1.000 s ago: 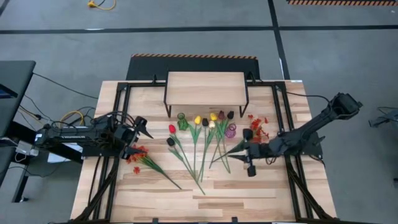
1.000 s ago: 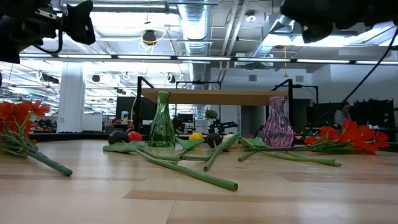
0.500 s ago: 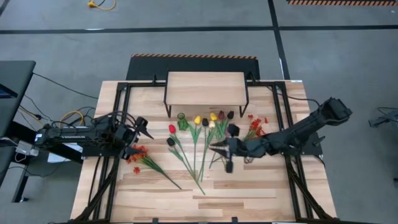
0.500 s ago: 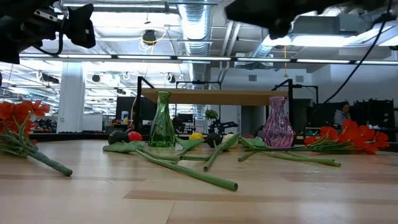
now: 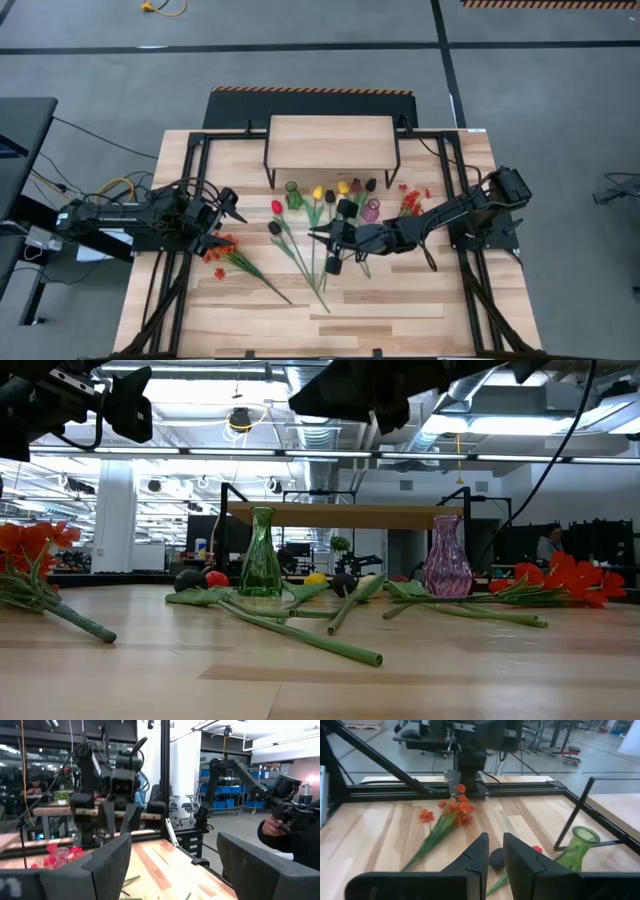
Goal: Pick and place flowers into a vace then onto a shelf
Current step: Put the bottom black tulip into the green vase
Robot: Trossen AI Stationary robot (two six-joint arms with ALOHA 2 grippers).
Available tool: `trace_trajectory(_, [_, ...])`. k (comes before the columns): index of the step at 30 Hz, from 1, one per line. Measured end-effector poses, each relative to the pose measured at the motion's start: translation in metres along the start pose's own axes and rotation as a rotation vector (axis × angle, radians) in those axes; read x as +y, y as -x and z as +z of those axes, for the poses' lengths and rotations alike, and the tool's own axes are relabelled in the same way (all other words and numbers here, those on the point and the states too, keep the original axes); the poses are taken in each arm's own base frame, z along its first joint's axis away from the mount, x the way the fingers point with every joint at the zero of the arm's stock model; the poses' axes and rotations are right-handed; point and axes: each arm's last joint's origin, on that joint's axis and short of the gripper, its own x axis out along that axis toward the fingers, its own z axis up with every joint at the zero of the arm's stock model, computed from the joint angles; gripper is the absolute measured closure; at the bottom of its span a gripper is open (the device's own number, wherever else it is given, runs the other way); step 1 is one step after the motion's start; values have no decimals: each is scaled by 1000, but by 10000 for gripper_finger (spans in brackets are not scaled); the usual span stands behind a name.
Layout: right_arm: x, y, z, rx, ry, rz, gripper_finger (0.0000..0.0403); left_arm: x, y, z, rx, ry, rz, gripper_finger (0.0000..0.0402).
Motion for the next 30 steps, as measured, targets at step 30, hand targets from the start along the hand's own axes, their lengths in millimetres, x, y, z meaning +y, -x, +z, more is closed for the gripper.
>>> trace_trajectory(30, [25,-70,-38,109,-115,16,343,-4,-22,-10,22,-20,83,118])
